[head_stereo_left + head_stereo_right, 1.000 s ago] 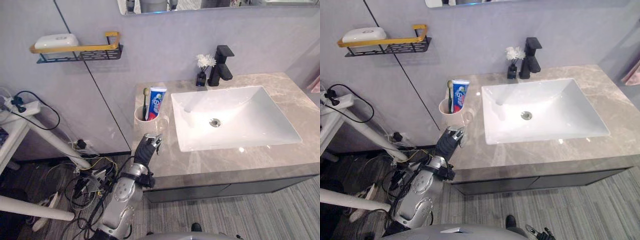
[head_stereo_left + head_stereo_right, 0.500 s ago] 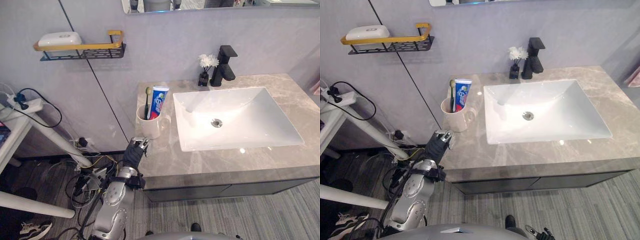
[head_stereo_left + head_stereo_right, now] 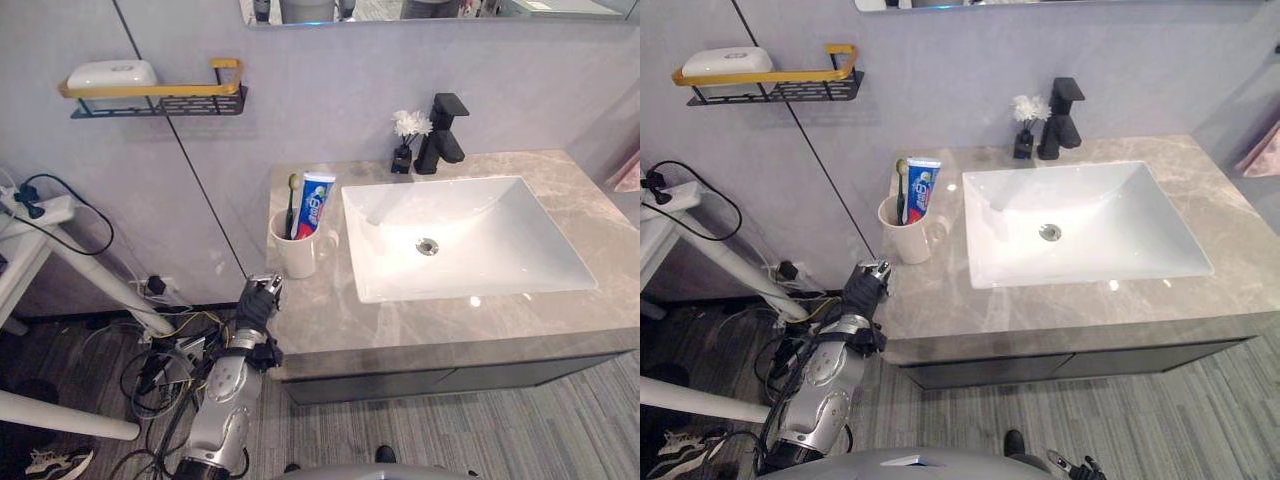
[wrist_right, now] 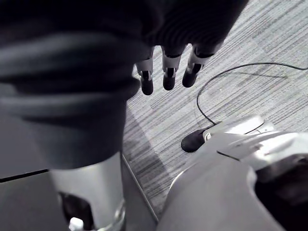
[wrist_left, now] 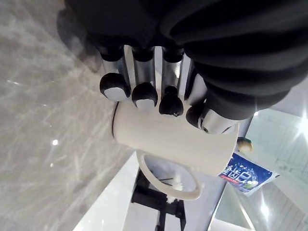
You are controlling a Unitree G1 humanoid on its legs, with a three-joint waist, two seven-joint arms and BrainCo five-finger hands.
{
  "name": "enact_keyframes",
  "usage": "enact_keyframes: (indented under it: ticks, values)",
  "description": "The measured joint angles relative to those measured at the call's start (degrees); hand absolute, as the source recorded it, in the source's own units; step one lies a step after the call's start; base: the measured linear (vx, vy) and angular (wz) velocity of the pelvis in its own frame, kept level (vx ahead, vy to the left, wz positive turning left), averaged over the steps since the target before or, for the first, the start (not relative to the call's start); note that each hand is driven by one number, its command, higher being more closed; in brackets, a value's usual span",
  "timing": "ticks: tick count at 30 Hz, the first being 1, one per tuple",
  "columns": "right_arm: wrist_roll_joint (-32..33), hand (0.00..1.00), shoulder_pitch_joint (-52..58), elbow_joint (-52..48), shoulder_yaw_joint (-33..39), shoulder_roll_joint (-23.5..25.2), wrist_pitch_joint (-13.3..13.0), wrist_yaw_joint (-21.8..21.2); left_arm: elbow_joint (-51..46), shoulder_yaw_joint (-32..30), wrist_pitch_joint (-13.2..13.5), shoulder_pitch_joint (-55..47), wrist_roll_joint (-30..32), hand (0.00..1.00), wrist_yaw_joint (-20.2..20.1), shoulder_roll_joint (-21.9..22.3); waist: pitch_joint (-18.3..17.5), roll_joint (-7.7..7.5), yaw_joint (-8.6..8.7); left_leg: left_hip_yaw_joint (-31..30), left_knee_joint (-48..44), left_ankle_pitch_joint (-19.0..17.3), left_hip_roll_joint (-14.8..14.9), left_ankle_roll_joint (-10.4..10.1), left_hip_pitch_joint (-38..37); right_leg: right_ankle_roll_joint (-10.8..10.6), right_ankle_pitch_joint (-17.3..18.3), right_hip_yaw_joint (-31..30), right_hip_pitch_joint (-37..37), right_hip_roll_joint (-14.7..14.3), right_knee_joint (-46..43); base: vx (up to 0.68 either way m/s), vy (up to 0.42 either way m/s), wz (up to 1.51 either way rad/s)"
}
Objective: Organize washtable
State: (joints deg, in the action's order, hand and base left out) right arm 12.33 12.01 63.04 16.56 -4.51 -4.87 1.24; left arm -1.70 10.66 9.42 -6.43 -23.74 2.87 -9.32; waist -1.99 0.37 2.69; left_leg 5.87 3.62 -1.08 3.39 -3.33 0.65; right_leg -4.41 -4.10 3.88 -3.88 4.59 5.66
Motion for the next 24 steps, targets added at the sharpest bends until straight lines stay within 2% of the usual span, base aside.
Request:
enact_keyframes:
  ticks: [24]
  values:
    - [0.01,0.00,0.00,-0.34,0.05,0.05,0.01,-0.02,1.70,7.56,-0.49,4.60,0.01,1.00,-0.83,-0.36,0.14,0.09,0.17,1.21,0.21,-0.13,0.02,-0.01,0.17,0.00,0.00,-1.07,-0.89,-0.09,0.01,0.00,0.000,-0.02]
